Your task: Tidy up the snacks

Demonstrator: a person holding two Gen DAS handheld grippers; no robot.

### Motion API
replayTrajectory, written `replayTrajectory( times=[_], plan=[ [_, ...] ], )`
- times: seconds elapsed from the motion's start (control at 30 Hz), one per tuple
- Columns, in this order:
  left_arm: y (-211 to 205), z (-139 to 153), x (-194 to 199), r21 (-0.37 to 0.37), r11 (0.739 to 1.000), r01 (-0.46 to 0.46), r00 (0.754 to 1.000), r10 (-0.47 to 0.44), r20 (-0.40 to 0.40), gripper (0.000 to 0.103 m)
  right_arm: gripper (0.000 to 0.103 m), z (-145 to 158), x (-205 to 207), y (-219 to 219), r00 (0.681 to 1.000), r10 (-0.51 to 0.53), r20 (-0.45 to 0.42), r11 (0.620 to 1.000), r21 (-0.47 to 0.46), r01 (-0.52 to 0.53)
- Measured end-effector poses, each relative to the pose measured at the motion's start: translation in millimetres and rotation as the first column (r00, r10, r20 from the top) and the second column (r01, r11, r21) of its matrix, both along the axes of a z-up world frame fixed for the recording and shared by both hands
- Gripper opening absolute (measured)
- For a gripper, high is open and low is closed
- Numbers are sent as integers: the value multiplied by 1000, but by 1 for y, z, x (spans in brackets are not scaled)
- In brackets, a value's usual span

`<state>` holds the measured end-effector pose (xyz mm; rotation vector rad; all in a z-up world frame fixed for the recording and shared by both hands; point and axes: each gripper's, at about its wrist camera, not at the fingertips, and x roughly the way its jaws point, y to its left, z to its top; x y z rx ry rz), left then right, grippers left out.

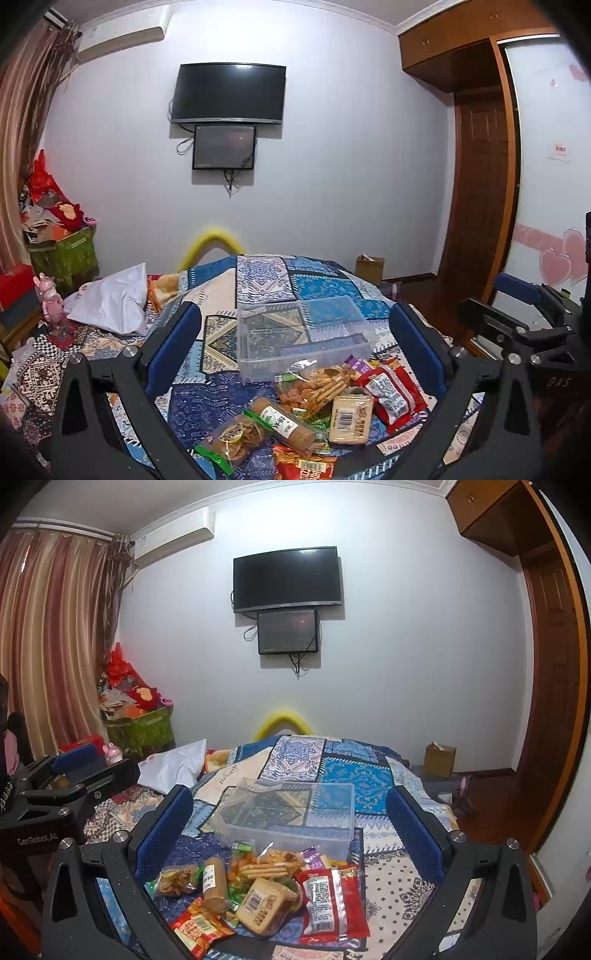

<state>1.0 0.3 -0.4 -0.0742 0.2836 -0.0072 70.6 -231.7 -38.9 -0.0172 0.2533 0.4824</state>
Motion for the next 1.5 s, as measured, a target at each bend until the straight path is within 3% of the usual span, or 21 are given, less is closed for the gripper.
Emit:
replayTrajectory(
  times=[1.5],
  plan=[
    [-5,-4,1,-3,1000,15,1000,-15,2,103,103,1,-2,0,1000,6,-8,1000,16,-6]
  ],
)
